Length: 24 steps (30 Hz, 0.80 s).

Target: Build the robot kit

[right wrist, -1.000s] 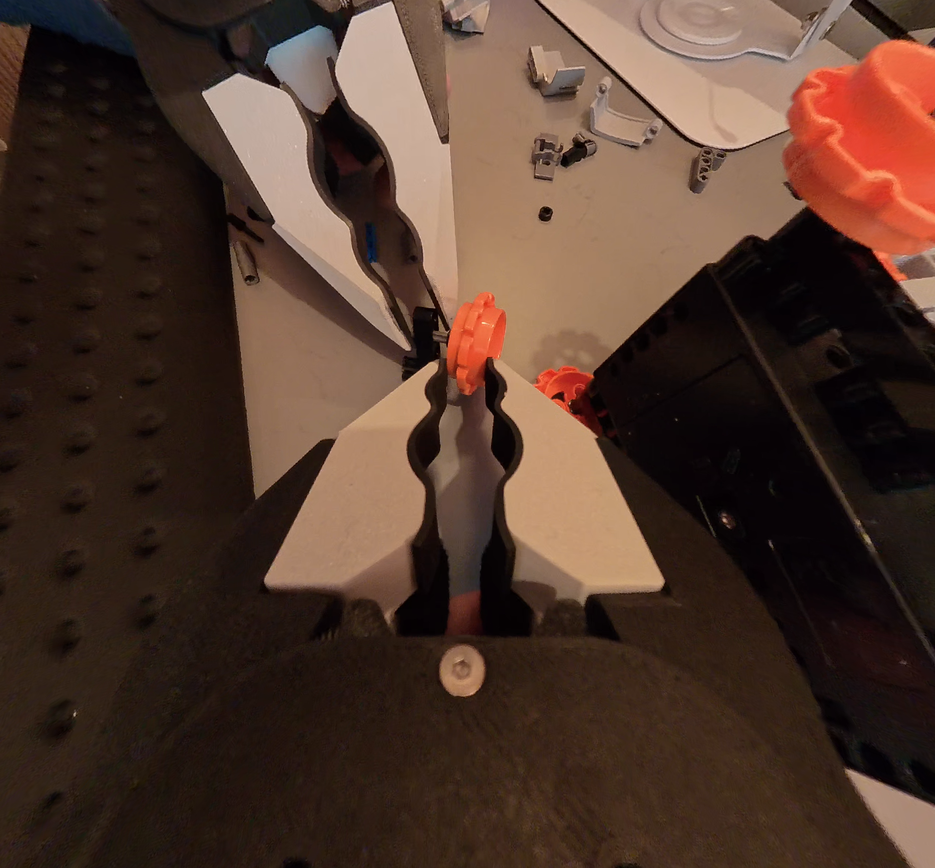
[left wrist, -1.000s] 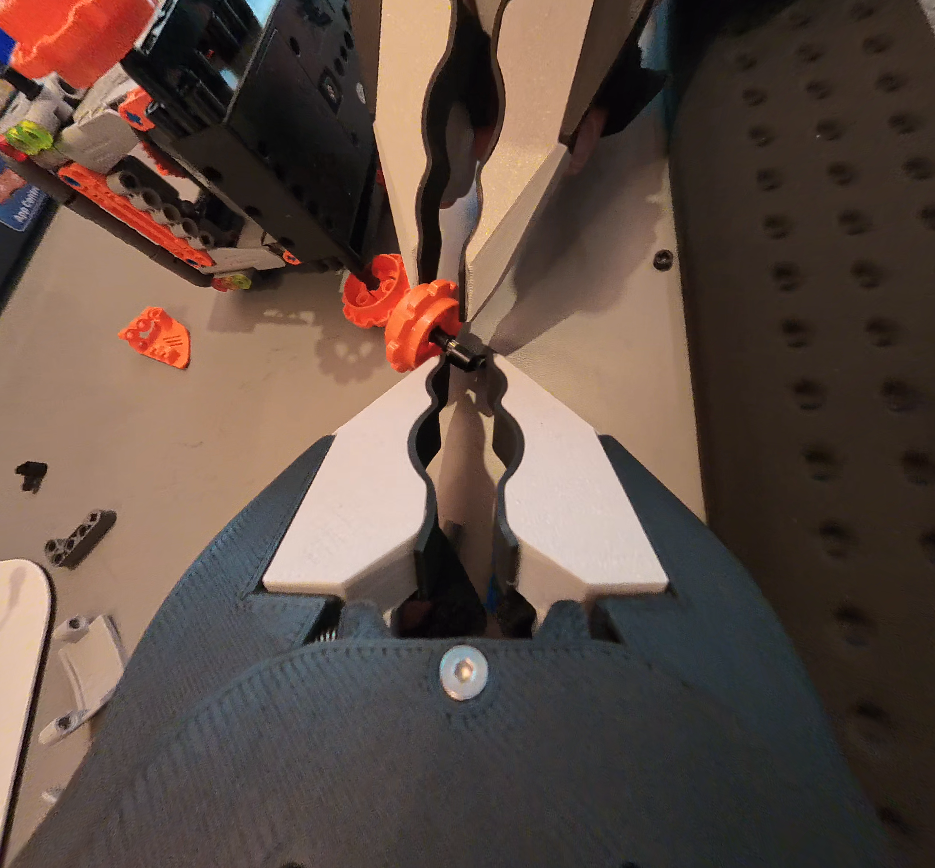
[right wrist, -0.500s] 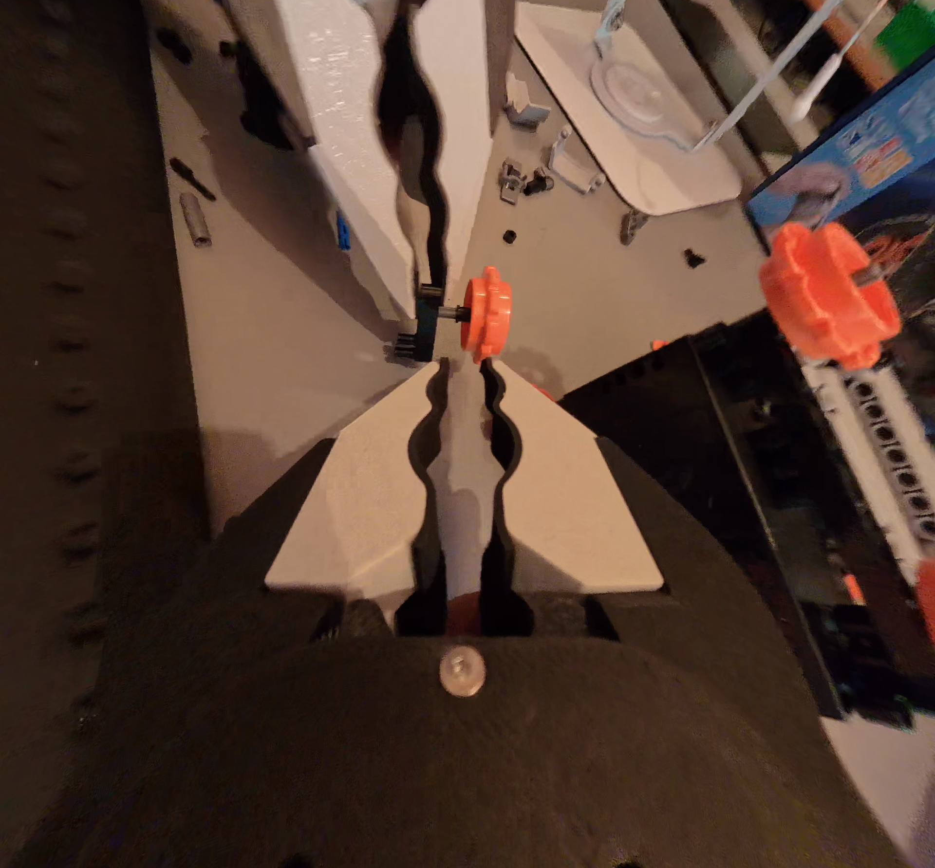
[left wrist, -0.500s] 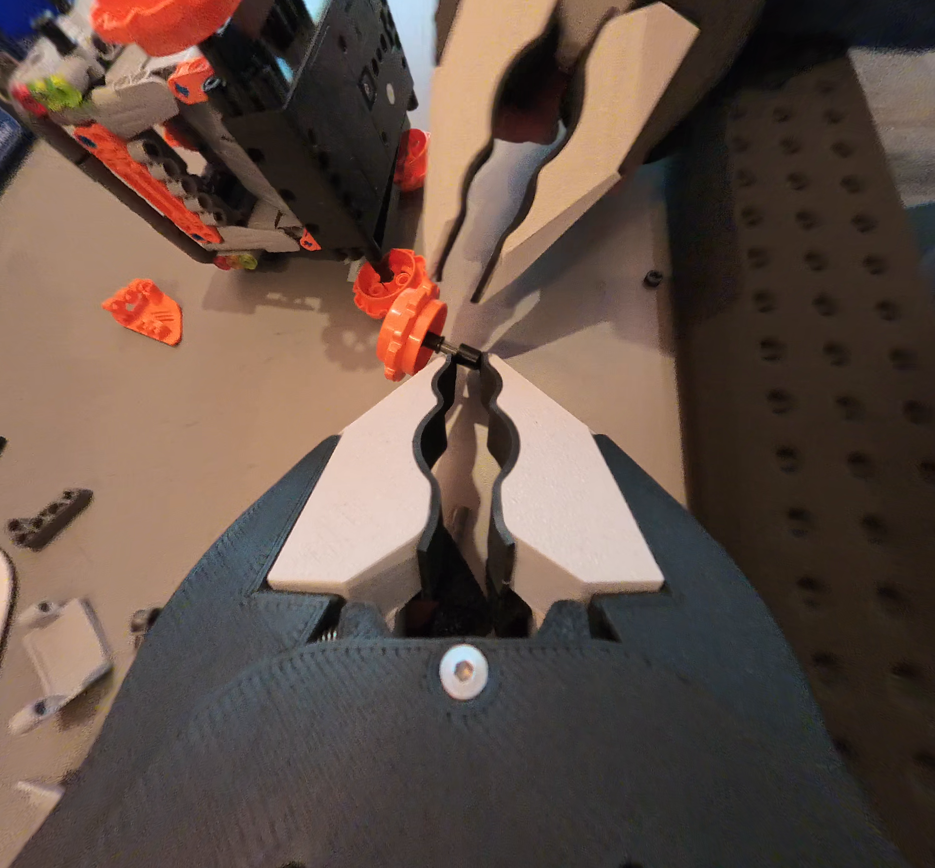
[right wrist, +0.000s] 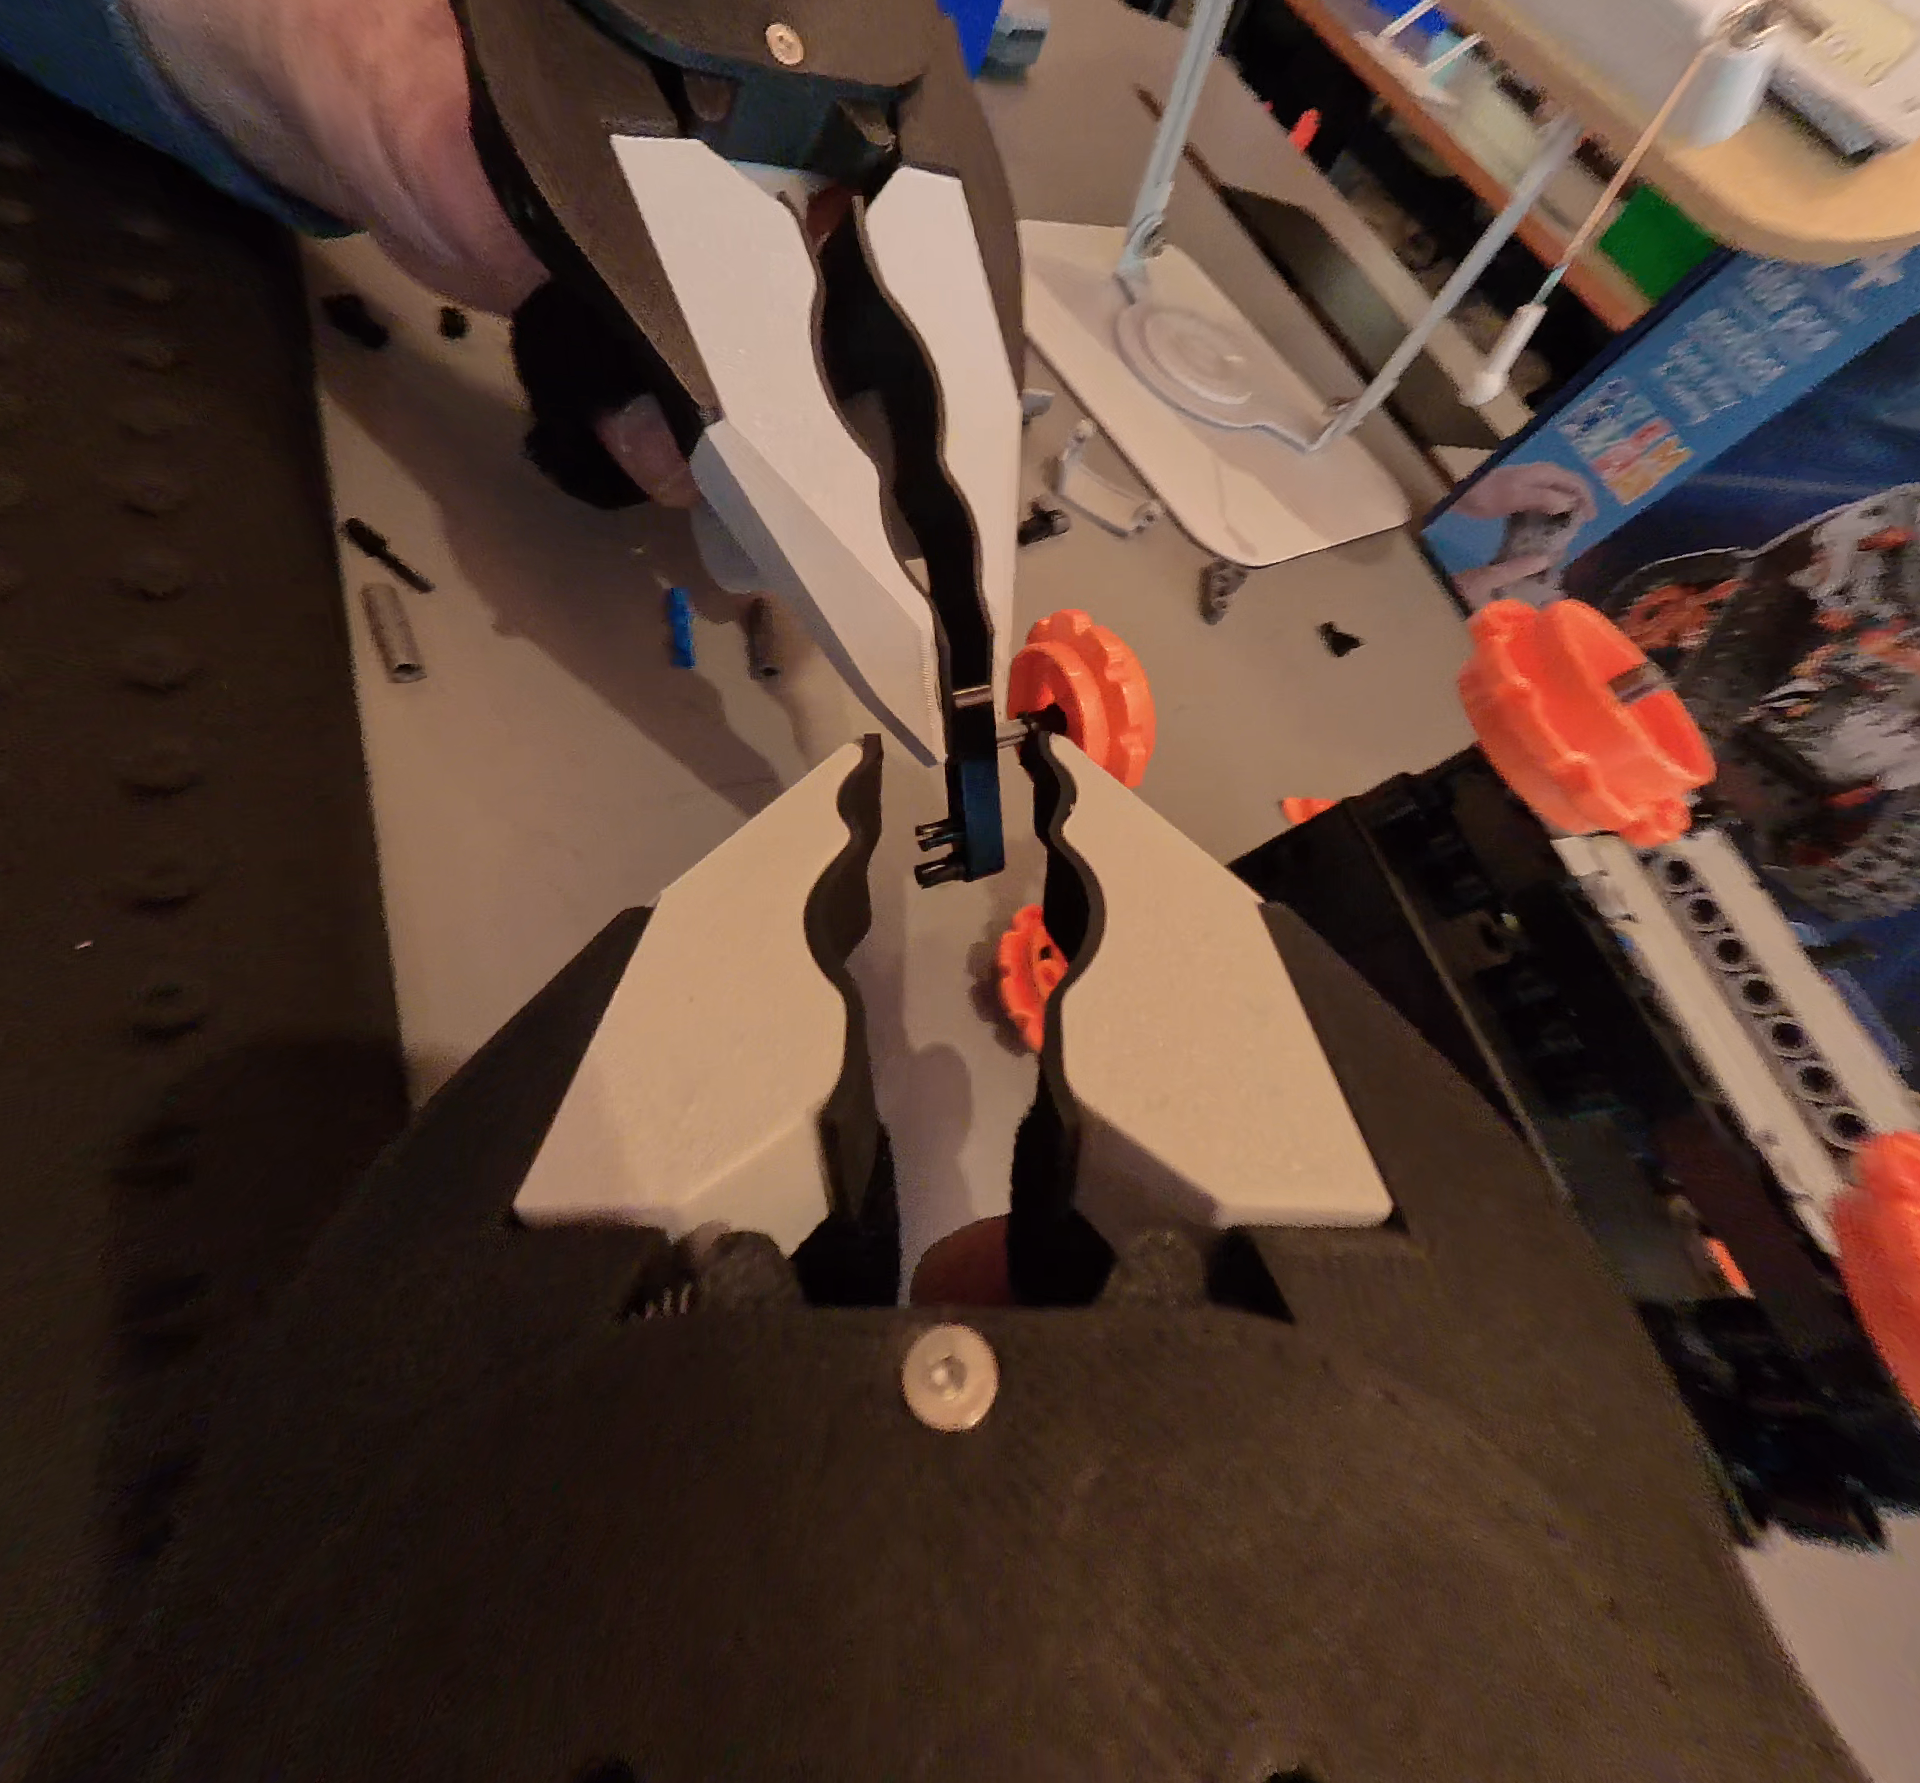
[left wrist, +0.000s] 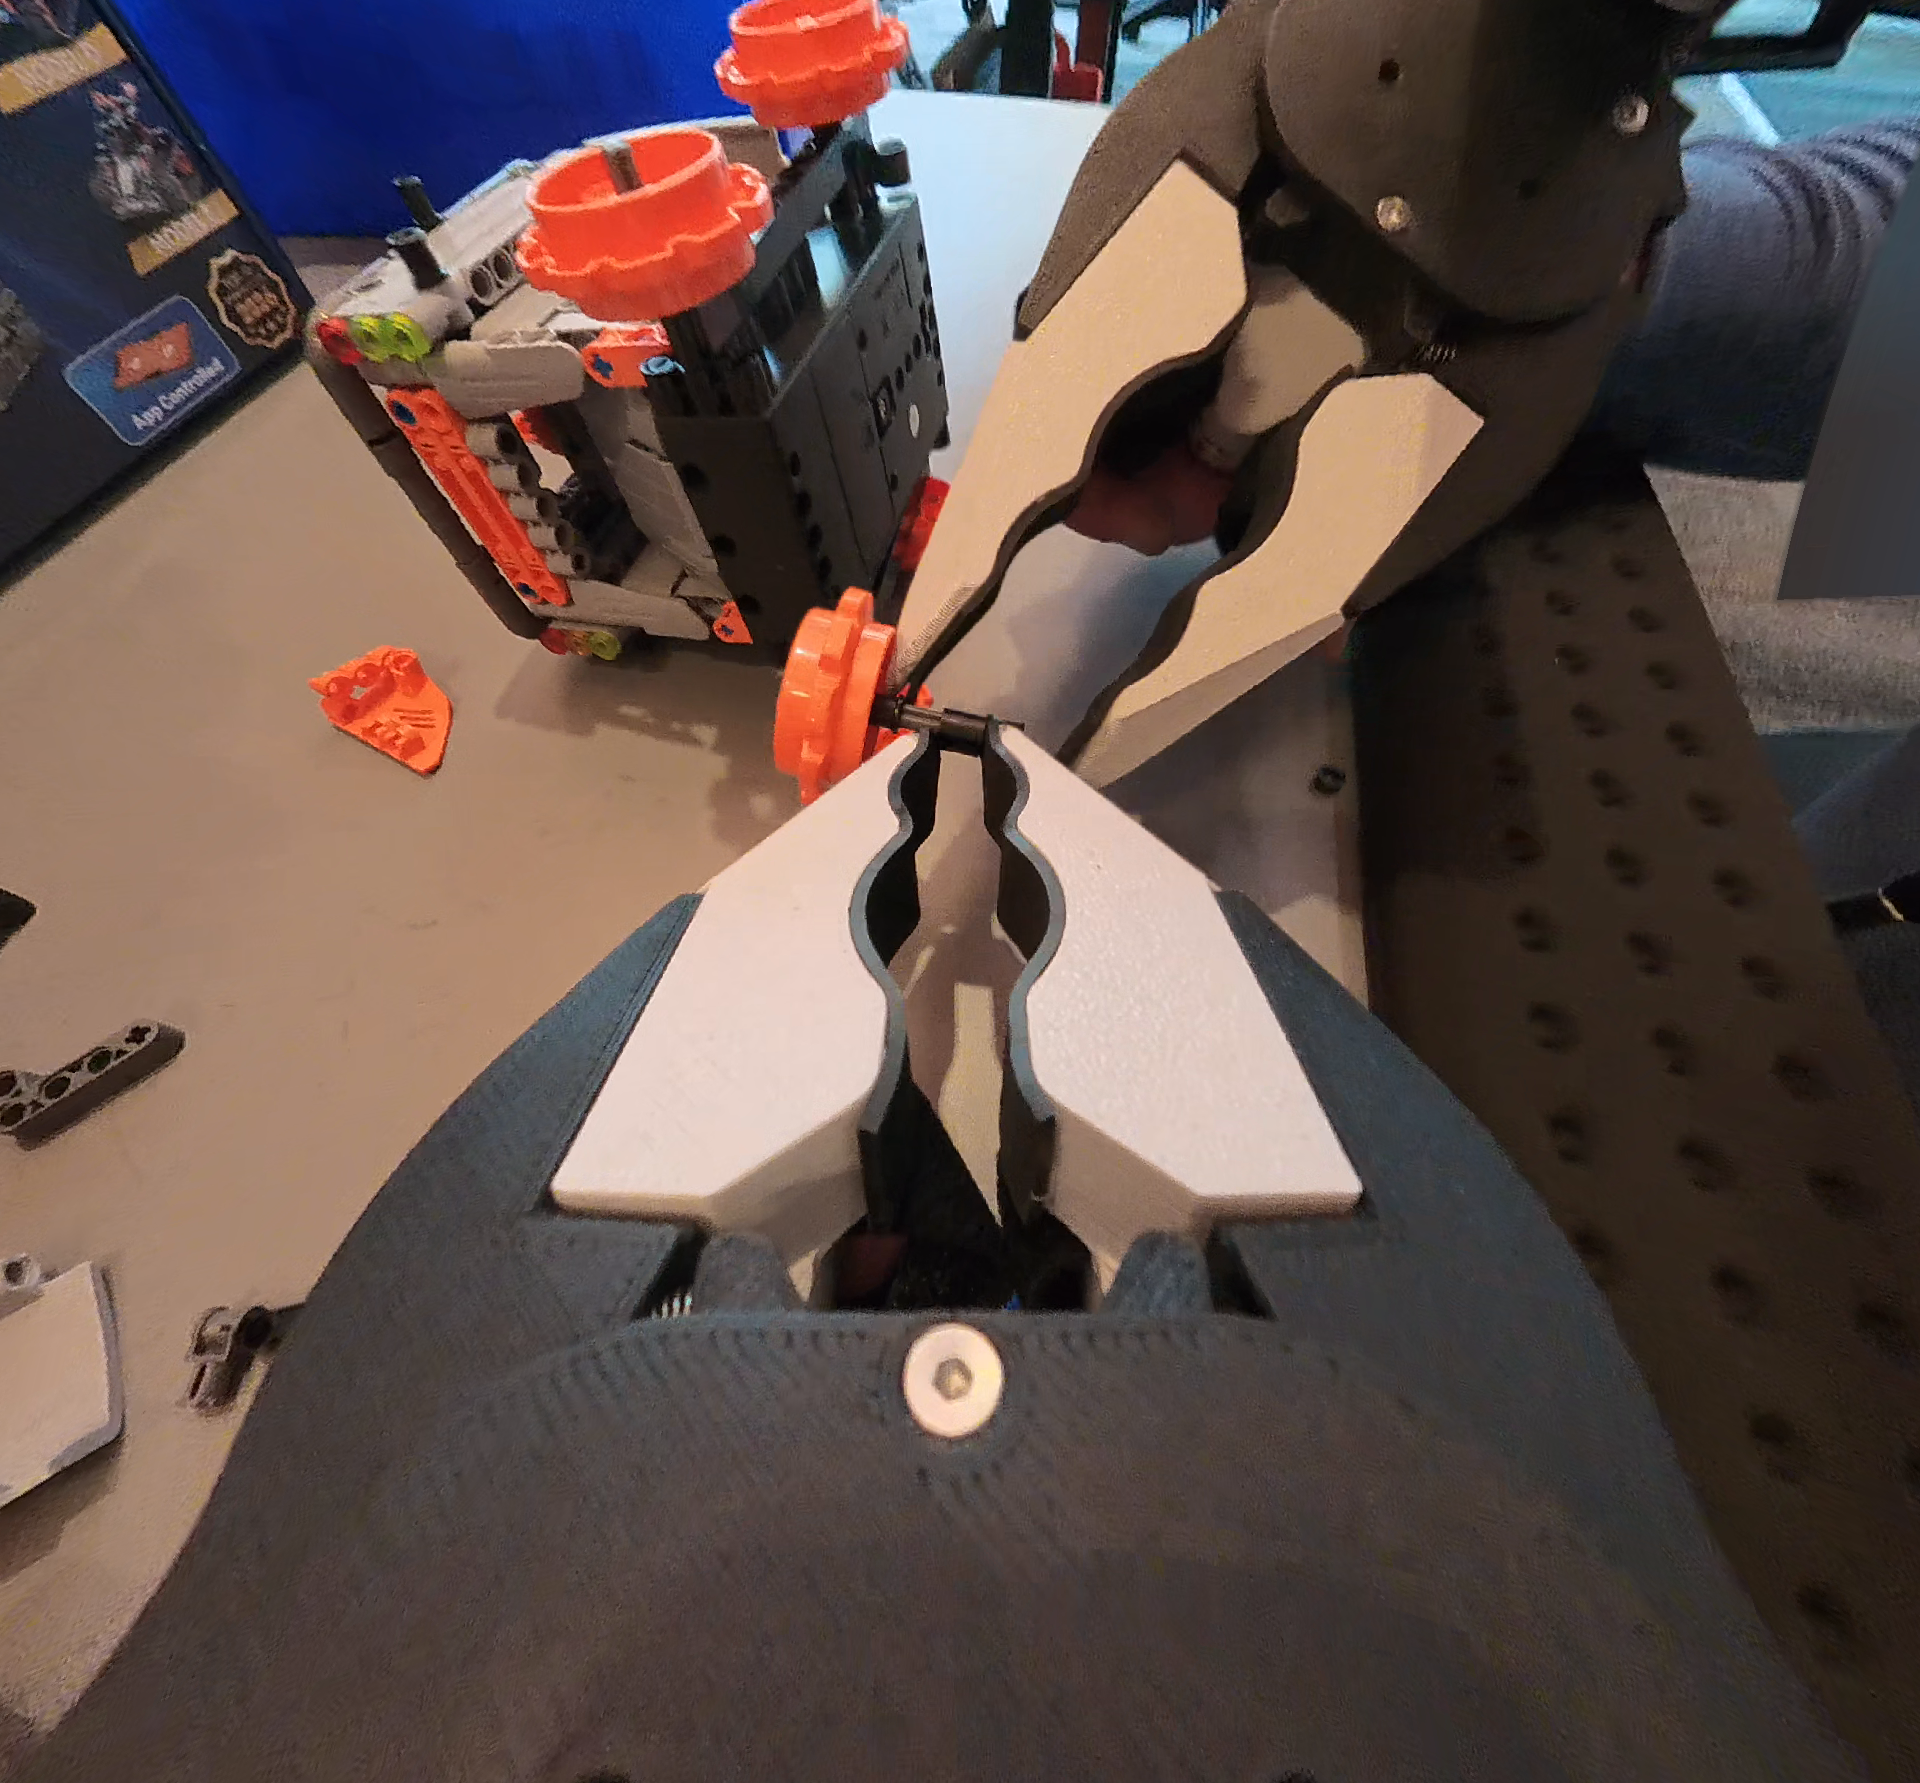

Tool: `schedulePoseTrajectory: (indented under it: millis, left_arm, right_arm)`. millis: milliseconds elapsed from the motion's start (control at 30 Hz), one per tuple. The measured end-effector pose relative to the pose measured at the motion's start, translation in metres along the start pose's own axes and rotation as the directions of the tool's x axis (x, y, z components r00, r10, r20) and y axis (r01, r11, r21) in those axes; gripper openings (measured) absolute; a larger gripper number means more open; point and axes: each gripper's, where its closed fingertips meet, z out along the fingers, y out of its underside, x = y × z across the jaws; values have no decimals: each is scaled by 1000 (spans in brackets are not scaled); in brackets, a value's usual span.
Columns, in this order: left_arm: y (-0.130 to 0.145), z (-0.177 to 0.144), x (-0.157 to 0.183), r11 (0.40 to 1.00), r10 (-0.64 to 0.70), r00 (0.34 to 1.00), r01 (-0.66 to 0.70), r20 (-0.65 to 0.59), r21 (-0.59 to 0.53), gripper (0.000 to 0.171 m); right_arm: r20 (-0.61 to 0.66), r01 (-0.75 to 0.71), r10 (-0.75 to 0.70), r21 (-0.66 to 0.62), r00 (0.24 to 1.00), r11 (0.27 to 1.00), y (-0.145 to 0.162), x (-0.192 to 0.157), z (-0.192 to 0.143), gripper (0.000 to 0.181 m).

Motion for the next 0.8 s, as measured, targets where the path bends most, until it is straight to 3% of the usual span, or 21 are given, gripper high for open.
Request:
schedulePoseTrajectory:
  millis: [100,300,800]
  left_arm:
    - [-9,-1,-3,997,-57,998,57,-10,58,8]
    - [-13,-2,-4,998,-10,1000,9,14,66,7]
    - [-15,-2,3,996,60,998,-59,-6,74,6]
  right_arm:
    - [-75,39,-37,23,996,999,-5,9,-1,23]
    - [-105,76,-71,45,992,996,-10,11,-2,22]
    - [-41,89,-86,55,995,995,-11,8,-6,18]
